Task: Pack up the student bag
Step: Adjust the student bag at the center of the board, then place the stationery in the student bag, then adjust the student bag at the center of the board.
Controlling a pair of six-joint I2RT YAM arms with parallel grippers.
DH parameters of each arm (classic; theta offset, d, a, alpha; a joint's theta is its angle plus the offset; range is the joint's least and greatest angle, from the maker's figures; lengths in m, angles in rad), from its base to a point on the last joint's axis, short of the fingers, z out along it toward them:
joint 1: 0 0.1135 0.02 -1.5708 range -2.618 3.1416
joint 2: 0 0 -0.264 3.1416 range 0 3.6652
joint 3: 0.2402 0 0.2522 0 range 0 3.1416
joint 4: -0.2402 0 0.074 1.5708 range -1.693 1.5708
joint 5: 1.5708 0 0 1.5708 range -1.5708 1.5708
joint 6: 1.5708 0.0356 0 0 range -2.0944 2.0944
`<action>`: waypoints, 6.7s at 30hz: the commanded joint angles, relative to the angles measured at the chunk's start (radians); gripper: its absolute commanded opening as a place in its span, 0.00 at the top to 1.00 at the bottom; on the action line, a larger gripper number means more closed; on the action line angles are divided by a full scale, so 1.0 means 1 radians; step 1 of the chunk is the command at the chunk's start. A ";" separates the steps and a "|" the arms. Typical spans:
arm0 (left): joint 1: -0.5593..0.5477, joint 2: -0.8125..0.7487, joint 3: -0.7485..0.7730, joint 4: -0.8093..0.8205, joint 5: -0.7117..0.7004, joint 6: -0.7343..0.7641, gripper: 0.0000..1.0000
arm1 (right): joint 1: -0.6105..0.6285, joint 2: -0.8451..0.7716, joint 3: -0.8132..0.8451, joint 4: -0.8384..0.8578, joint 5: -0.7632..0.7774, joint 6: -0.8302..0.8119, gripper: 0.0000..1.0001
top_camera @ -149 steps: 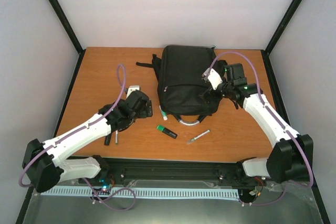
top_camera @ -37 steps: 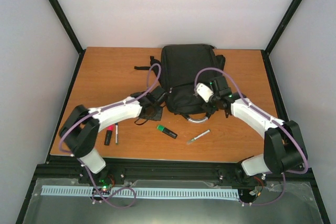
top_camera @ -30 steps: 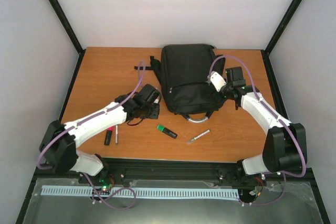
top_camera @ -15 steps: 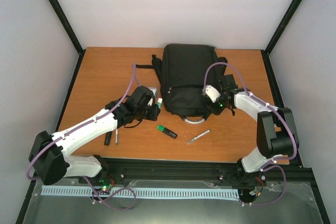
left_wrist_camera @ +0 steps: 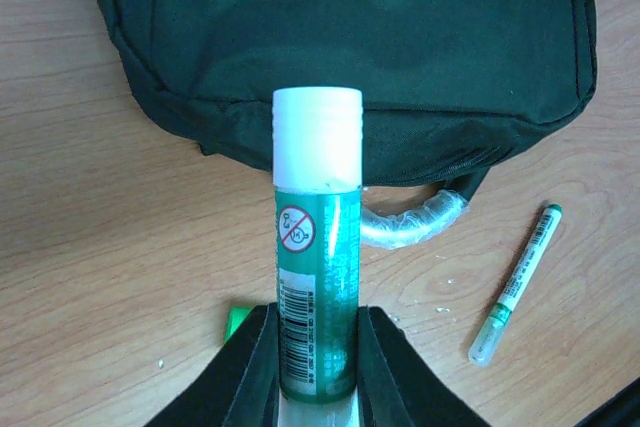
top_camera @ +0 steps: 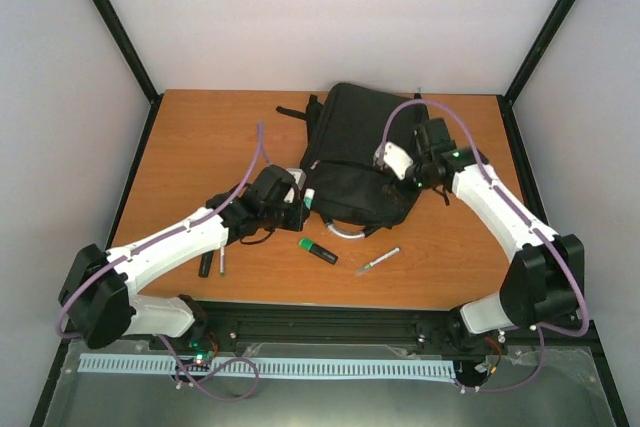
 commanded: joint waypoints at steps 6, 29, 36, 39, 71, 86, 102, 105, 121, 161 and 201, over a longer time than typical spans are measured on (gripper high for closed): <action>0.005 0.008 0.043 0.093 0.117 -0.014 0.99 | -0.007 0.121 0.165 0.151 0.100 0.084 0.54; 0.005 0.072 0.025 0.185 0.186 -0.065 0.99 | 0.046 0.316 0.244 0.296 0.239 0.112 0.89; 0.005 0.203 0.152 0.244 0.243 -0.075 0.99 | 0.047 0.195 0.261 0.259 0.118 0.182 0.97; 0.005 0.281 0.220 0.277 0.286 -0.084 0.99 | 0.047 0.153 0.270 0.237 0.078 0.202 0.97; 0.005 0.519 0.269 0.335 0.310 -0.148 0.99 | 0.053 0.273 0.111 0.312 0.199 0.136 0.49; 0.007 0.592 0.389 0.267 0.307 -0.105 0.99 | 0.055 0.137 0.070 0.408 0.215 0.196 0.97; 0.038 0.805 0.697 0.303 0.258 -0.226 0.99 | 0.055 0.062 0.046 0.416 0.148 0.225 0.97; 0.043 0.836 0.724 0.300 0.232 -0.279 0.99 | 0.043 0.054 0.037 0.425 0.148 0.233 0.97; 0.069 0.646 0.528 0.370 0.293 -0.350 0.55 | -0.016 0.057 0.022 0.435 0.118 0.258 0.86; -0.006 0.806 0.688 0.474 0.421 -0.337 0.93 | -0.158 0.078 0.011 0.417 0.110 0.237 0.60; -0.017 0.656 0.198 0.811 0.216 -0.676 0.90 | -0.080 0.280 0.037 0.504 0.421 0.178 0.55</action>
